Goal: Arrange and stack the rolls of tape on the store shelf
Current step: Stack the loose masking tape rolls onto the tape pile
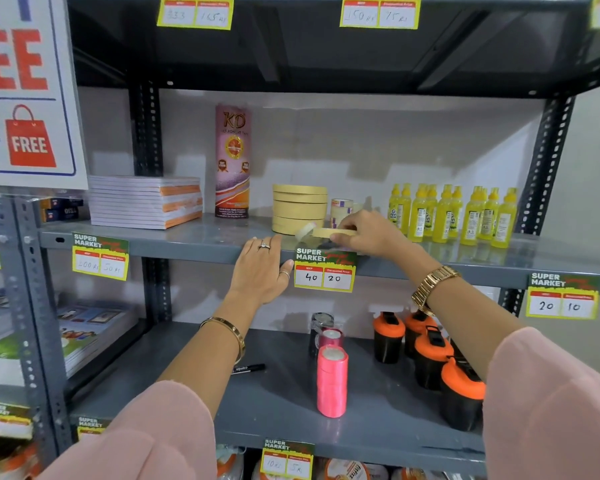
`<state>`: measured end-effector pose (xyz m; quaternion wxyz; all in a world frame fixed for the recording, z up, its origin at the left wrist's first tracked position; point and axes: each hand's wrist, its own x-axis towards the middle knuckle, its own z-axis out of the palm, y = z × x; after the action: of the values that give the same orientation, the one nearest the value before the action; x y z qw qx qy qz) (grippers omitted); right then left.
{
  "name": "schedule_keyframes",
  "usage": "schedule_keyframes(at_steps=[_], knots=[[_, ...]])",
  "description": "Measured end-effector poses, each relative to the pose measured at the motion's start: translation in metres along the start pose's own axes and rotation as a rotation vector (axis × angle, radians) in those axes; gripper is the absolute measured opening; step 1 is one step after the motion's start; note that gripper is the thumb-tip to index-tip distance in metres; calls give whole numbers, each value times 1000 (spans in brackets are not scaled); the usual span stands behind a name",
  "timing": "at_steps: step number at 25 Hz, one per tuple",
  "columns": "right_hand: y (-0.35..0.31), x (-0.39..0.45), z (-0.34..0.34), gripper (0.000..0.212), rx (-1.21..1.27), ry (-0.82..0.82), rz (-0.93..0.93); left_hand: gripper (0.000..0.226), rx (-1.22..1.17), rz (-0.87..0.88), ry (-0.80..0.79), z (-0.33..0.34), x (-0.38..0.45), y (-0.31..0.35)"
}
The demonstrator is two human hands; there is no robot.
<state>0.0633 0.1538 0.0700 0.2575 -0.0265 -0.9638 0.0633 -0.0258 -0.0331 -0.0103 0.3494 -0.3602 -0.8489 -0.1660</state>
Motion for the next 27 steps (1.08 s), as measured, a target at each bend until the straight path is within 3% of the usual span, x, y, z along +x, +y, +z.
schedule_keyframes(at_steps=[8, 12, 21, 27], knots=[[5, 2, -19, 33, -129, 264, 5, 45, -23, -6, -7, -2, 0, 0], [2, 8, -27, 33, -79, 362, -12, 44, -54, -7, 0, -4, 1, -1], [-9, 52, -18, 36, 17, 342, -27, 37, 2, 27, 121, 5, 8, -15], [-14, 100, -9, 38, 63, 215, -22, 48, -22, 61, 296, 16, 8, -18]])
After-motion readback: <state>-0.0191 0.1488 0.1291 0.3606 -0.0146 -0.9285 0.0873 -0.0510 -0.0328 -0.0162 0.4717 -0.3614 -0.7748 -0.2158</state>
